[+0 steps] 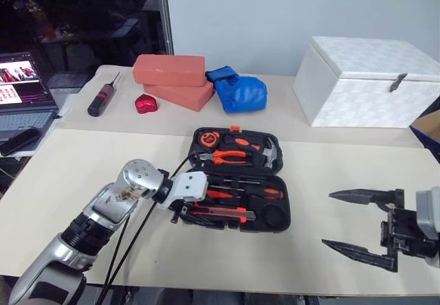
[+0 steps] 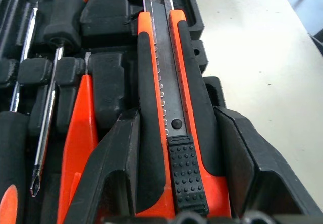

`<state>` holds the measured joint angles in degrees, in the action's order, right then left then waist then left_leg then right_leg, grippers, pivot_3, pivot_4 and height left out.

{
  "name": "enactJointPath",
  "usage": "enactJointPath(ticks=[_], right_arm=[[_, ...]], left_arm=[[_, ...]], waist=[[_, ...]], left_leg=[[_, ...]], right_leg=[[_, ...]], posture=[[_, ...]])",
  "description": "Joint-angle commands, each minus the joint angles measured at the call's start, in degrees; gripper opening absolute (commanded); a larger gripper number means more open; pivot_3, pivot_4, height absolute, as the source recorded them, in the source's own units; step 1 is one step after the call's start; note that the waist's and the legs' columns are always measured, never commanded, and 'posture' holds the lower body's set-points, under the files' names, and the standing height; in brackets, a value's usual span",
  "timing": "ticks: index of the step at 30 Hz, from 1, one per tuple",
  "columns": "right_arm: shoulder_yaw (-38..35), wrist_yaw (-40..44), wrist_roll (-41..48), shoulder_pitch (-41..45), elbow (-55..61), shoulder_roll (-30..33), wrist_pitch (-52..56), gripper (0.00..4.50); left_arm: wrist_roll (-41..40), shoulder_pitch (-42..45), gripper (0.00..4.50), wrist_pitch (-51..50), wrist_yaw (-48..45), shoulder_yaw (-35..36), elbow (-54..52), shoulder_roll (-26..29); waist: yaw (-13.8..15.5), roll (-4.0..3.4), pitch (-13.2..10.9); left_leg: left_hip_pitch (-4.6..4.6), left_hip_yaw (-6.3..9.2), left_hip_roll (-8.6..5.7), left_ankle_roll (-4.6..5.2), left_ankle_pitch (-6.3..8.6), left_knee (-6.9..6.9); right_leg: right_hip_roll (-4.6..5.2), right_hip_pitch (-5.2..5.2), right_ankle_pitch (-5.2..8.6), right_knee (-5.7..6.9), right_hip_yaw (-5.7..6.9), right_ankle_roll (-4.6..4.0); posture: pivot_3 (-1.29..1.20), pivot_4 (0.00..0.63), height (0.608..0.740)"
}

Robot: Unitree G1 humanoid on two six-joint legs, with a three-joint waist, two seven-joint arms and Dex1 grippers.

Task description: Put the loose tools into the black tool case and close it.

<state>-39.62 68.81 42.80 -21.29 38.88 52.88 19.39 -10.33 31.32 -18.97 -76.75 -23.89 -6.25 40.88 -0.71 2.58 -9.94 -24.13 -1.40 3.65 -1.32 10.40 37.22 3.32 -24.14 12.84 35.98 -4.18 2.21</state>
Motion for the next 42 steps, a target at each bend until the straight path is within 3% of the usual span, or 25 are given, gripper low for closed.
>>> enactJointPath(ticks=[1, 16, 18, 19, 21, 25, 26, 28, 34, 39, 42], right_arm=[[-0.47, 0.57, 1.39, 0.96, -0.31, 0.93, 0.69, 4.50], [1.30, 0.09, 0.81, 2.91, -0.72, 1.55, 1.49, 4.50], [1.53, 0.16, 0.64, 2.99, -0.83, 1.50, 1.42, 4.50], [1.60, 0.19, 0.55, 2.97, -0.84, 1.50, 1.36, 4.50], [1.59, 0.25, 0.54, 2.92, -0.87, 1.46, 1.26, 4.50], [2.05, 0.41, 0.08, 3.07, -1.39, 1.24, 0.72, 4.50], [2.26, 0.39, -0.04, 3.15, -1.51, 1.14, 0.58, 4.50], [2.97, 0.09, -0.22, 3.54, -1.66, 0.89, 0.45, 4.50], [4.61, -0.14, -0.72, 4.90, -2.41, 0.90, 0.27, 4.50], [4.83, -0.34, -1.12, 5.16, -2.11, 1.33, 1.26, 4.50], [3.50, -0.01, -0.55, 3.97, -1.33, 1.25, 1.78, 4.50]], left_arm=[[2.86, 0.80, 1.74, 1.80, 0.59, -1.58, 2.90, -1.45], [4.25, 3.06, 1.74, 1.23, -2.02, -3.44, 3.94, -6.32], [3.17, 3.14, 2.75, 0.21, -1.88, -2.49, 2.87, -6.64], [2.09, 3.19, 2.84, -0.62, -1.78, -1.42, 2.29, -6.72], [-3.00, 2.83, 3.52, -4.46, -1.72, 2.87, 0.41, -6.93], [-15.52, 2.52, 3.52, -16.26, -0.16, 12.26, -2.84, -7.24], [-17.70, 2.51, 2.96, -18.81, 0.62, 13.75, -3.21, -7.33], [-18.48, 1.45, 2.31, -20.27, 2.08, 14.50, -3.99, -7.00], [-13.81, -2.87, 0.05, -17.27, 5.62, 11.27, -5.36, -5.61], [-2.87, -4.38, 0.05, -15.78, 9.52, 0.37, -0.33, -4.49], [-1.93, -4.99, 0.05, -14.57, 10.44, -0.95, 0.85, -5.79]], waist=[[0.06, -0.01, 0.01], [1.07, -0.06, 0.03], [1.15, -0.06, 0.04], [1.18, -0.06, 0.04], [1.22, -0.06, 0.03], [1.01, -0.05, 0.02], [0.88, -0.05, 0.02], [0.65, -0.06, 0.03], [0.02, -0.05, 0.02], [0.11, -0.05, 0.04], [0.47, -0.24, 0.17]], left_leg=[[0.00, 0.00, -0.01, 0.00, 0.00, 0.00], [-0.09, 0.06, -0.08, 0.01, 0.00, 0.34], [-0.14, 0.06, -0.08, 0.01, 0.00, 0.41], [-0.16, 0.06, -0.08, 0.01, 0.00, 0.43], [-0.19, 0.06, -0.08, 0.01, 0.00, 0.45], [-0.27, 0.08, -0.03, 0.02, 0.00, 0.46], [-0.27, 0.09, -0.02, 0.02, 0.00, 0.46], [-0.20, 0.12, -0.01, 0.02, 0.00, 0.46], [-0.18, 0.13, -0.04, 0.01, 0.00, 0.50], [-0.16, 0.13, -0.06, 0.01, 0.00, 0.50], [-0.08, 0.16, -0.09, 0.01, 0.01, 0.51]], right_leg=[[0.00, -0.01, 0.00, 0.00, 0.00, 0.00], [0.05, 0.12, -0.03, 0.02, 0.00, 0.09], [0.05, 0.11, -0.03, 0.02, 0.00, 0.10], [0.05, 0.11, -0.04, 0.02, 0.00, 0.10], [0.05, 0.10, -0.04, 0.02, 0.00, 0.11], [0.02, -0.02, -0.05, 0.10, 0.01, 0.14], [0.00, -0.03, -0.05, 0.12, 0.02, 0.14], [-0.01, -0.01, -0.05, 0.17, 0.03, 0.14], [0.00, 0.04, -0.06, 0.16, 0.02, 0.14], [0.01, 0.05, -0.06, 0.15, 0.01, 0.13], [0.04, 0.18, -0.06, 0.07, 0.02, 0.13]], posture=[[0.00, 0.150, 0.736], [0.00, 0.150, 0.736], [0.00, 0.150, 0.736], [0.00, 0.150, 0.736], [0.00, 0.150, 0.736], [0.00, 0.150, 0.736], [0.00, 0.150, 0.736], [0.00, 0.150, 0.736], [0.00, 0.150, 0.736], [0.00, 0.150, 0.736], [0.00, 0.150, 0.736]])
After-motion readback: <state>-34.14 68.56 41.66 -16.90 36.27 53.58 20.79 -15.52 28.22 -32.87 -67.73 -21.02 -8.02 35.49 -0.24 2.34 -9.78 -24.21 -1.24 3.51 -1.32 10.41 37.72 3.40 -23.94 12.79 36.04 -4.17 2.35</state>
